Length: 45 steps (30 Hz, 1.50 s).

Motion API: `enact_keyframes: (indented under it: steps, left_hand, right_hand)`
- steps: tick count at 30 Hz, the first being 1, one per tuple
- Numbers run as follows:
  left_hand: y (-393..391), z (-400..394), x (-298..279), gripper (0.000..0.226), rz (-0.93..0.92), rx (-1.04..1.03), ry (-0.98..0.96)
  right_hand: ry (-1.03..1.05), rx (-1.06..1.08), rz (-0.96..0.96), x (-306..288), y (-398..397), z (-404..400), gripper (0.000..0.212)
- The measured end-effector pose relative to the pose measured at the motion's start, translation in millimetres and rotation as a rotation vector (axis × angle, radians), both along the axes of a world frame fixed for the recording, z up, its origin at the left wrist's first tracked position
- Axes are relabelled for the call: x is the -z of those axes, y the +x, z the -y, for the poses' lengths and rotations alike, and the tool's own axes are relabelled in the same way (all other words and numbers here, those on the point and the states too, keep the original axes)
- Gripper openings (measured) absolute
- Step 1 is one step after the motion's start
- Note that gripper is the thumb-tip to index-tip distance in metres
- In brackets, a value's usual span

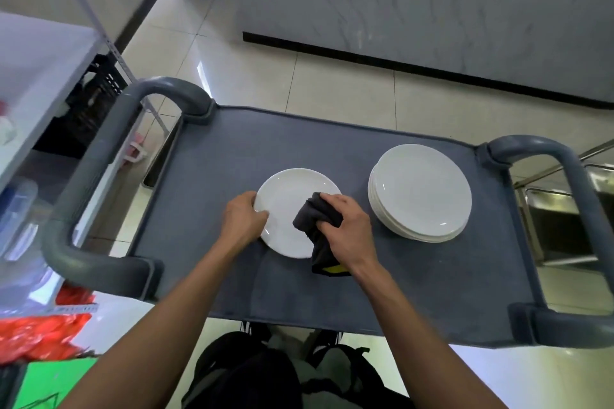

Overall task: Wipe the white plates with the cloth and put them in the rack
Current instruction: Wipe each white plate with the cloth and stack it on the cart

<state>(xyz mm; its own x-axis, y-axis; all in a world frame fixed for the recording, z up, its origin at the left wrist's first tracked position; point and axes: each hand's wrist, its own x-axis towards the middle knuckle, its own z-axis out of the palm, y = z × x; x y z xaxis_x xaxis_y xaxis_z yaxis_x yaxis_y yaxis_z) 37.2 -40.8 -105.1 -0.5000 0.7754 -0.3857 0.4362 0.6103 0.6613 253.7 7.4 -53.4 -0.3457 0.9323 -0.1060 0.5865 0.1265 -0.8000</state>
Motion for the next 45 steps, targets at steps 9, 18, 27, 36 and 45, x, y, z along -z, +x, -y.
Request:
enact_keyframes:
  steps: [9, 18, 27, 36, 45]
  left_hand:
    - [3, -1, 5, 0.03, 0.097, -0.112, -0.033]
    - [-4, -2, 6, 0.019, 0.503, -0.27, -0.078]
    - [-7, 6, -3, 0.029, 0.665, -0.178, -0.034]
    - [-5, 12, -6, 0.035, 0.74, -0.109, -0.085]
    - [1, 20, -25, 0.045, 0.814, -0.063, -0.006]
  right_hand:
    - [0.003, -0.004, 0.038, 16, -11, 1, 0.054]
    - [0.034, 0.064, -0.036, 30, -37, -2, 0.051]
    - [0.176, -0.171, 0.282, 64, -33, 20, 0.059]
    - [0.224, -0.226, 0.385, 77, -27, 44, 0.066]
    - [0.278, -0.214, 0.266, 72, -49, 41, 0.057]
